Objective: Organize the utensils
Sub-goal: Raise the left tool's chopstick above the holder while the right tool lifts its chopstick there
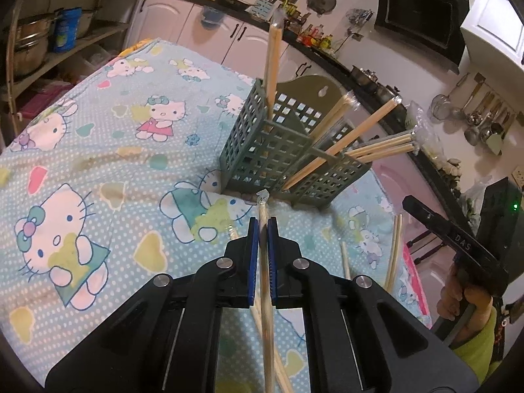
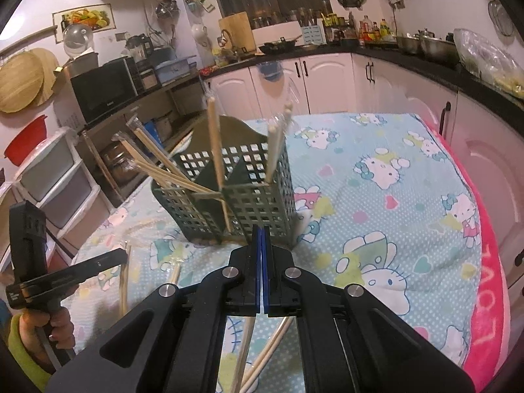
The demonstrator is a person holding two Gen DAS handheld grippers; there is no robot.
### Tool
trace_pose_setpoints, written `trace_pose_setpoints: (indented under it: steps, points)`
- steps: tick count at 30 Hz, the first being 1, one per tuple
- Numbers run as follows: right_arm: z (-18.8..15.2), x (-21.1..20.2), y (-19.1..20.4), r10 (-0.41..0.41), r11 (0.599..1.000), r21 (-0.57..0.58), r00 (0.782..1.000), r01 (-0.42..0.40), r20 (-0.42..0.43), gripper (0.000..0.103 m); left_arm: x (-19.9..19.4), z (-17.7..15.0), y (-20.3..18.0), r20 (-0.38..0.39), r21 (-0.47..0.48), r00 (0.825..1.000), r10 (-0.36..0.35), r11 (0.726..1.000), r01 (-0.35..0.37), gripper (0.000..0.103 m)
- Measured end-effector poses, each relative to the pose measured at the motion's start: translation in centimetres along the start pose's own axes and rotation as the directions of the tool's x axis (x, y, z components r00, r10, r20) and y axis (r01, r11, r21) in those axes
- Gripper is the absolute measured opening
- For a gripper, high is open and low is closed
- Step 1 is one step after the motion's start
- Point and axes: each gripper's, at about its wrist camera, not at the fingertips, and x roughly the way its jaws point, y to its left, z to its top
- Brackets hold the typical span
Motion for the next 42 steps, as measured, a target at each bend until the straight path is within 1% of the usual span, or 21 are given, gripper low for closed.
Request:
trace_pose_setpoints:
  steps: [6,12,19,24,27,31,42]
  points:
    - [1.4,-2.2,1.4,0.016,1.0,-0.026,0.998,-0.014,0.057,0.001,-1.7,1.4,-1.3,0.046,0.028,0.999,-0.026,0.999,0.024,0.001]
    - [3.0,-4.6,3.1,0.035,0.998,-0.061,0.992,-0.028,0.124,0.001,-3.5,3.2,-2.9,0.098,0.065,0.994,-0.049,0.997,0.043,0.001]
    - [5.2,-6.3,4.1,0.046,0.996,-0.081,0.981,-0.031,0.189,0.001,-5.2,5.6,-4.8,0.154,0.116,0.984,-0.086,0.991,0.068,0.001]
    - [6.9,-7.0,4.5,0.05,0.996,-0.085,0.973,-0.032,0.226,0.001,-6.1,7.3,-6.5,0.193,0.16,0.976,-0.101,0.985,0.071,0.001]
    - [8.3,-7.5,4.9,0.052,0.995,-0.097,0.966,-0.029,0.251,0.001,-6.7,8.5,-7.5,0.218,0.184,0.969,-0.115,0.98,0.075,0.001]
    - [10.3,-8.3,5.4,0.062,0.993,-0.114,0.955,-0.03,0.291,0.001,-8.0,10.6,-8.9,0.266,0.218,0.955,-0.131,0.973,0.073,0.001]
    - [15.1,-8.5,6.2,0.072,0.991,-0.133,0.933,-0.026,0.352,0.001,-9.4,16.1,-10.9,0.363,0.255,0.923,-0.13,0.966,0.036,0.001]
